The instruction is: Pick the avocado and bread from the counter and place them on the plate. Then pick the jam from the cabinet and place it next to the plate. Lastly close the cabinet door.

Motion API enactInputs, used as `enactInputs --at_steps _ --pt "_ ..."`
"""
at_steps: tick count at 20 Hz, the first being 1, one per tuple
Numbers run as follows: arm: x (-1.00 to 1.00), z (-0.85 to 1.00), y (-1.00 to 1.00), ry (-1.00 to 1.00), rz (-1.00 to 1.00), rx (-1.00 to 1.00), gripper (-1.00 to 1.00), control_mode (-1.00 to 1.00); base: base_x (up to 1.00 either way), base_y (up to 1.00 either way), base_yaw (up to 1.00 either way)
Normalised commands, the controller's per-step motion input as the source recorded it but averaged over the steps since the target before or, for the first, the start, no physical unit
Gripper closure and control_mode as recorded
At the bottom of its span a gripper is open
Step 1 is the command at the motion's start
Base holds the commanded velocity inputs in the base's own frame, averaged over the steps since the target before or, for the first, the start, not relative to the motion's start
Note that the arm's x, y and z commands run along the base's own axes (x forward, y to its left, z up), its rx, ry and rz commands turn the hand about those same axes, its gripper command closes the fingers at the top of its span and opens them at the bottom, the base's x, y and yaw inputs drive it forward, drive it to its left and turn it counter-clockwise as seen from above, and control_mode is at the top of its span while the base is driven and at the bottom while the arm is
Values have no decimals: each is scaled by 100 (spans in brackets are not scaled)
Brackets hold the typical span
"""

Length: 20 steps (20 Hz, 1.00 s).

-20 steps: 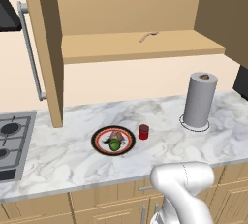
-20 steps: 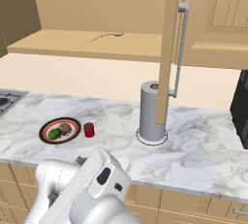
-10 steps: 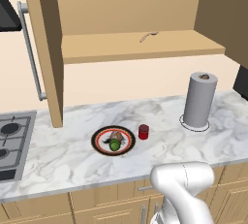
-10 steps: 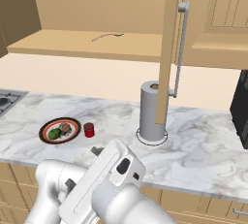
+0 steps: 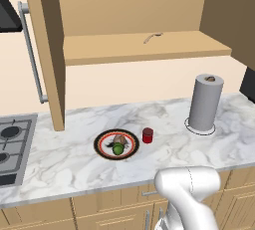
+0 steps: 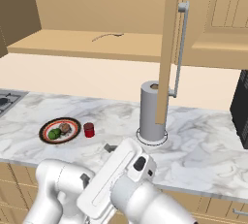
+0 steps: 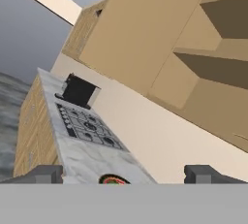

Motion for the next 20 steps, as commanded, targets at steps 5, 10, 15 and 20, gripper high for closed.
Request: enactInputs --at_steps 5,10,15,20 --pt "18 -7 -18 -8 2 7 -100 -100 0 0 0" --pt "23 7 -20 -14 1 8 -100 -100 0 0 0" --pt "8 0 -17 -7 0 0 -100 -100 0 0 0" --pt "16 0 -24 -2 6 0 -100 -100 0 0 0"
